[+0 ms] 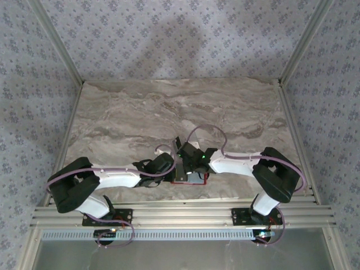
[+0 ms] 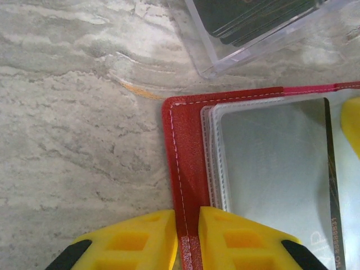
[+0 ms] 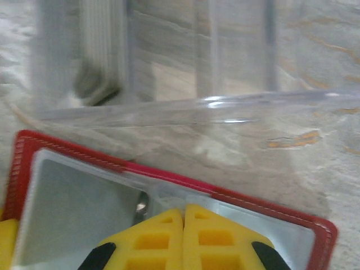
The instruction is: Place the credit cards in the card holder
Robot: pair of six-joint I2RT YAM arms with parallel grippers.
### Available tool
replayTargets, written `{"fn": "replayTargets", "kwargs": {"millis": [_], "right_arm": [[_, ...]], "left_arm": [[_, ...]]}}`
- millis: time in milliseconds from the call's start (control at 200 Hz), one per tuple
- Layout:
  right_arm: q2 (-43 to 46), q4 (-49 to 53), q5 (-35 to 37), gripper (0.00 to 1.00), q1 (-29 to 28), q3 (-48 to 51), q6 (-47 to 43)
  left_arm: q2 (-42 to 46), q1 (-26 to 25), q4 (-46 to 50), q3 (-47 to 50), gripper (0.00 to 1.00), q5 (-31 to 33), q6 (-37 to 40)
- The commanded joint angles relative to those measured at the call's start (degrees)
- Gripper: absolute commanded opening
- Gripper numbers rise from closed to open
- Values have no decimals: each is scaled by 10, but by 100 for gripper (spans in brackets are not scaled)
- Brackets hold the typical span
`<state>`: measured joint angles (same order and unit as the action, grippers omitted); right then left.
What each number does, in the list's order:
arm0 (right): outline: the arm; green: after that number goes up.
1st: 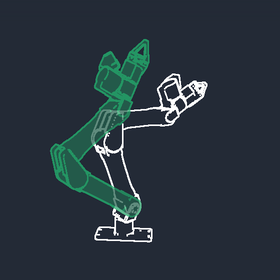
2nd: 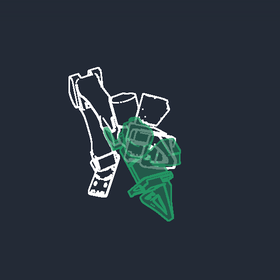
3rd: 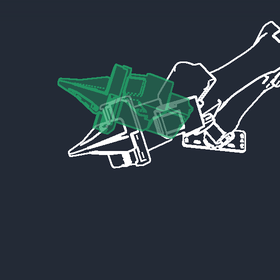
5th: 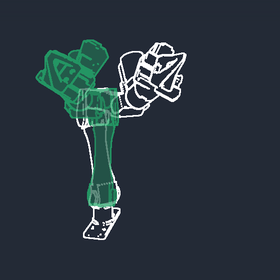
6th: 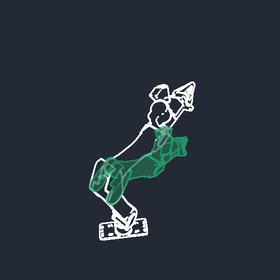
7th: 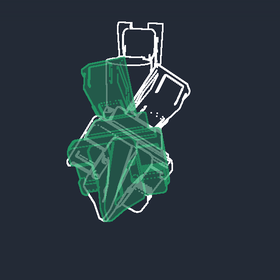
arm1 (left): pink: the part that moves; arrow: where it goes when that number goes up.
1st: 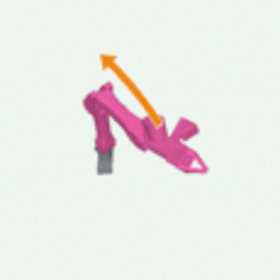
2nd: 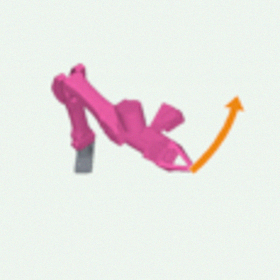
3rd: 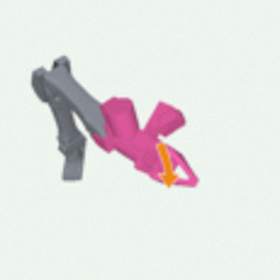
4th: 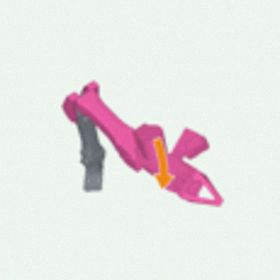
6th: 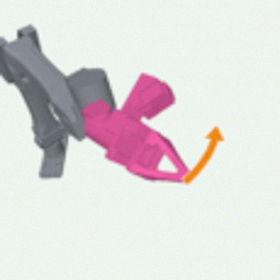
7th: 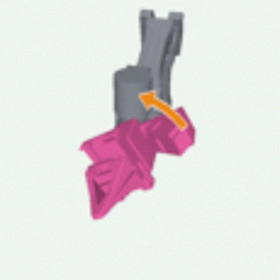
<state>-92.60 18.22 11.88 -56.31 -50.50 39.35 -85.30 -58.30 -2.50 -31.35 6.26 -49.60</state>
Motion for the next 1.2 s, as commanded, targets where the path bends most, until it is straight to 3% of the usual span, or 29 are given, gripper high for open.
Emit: {"fn": "replayTargets", "kwargs": {"millis": [0,110,540,704,1194], "right_arm": [[-6,9,-33,11,-15,-28,-2],[-15,-18,-61,23,-17,-30,8],[-10,-156,-177,52,-16,29,39],[-5,-194,-220,54,-16,33,46],[-57,-212,-236,54,-28,-36,56]], "left_arm": [[-74,-13,-9,18,20,-58,-11],[-74,-14,-16,19,19,-60,-14],[-54,-13,-25,30,22,-62,-20],[-44,-11,-27,34,26,-66,-21],[22,-11,10,52,33,-48,-16]]}}
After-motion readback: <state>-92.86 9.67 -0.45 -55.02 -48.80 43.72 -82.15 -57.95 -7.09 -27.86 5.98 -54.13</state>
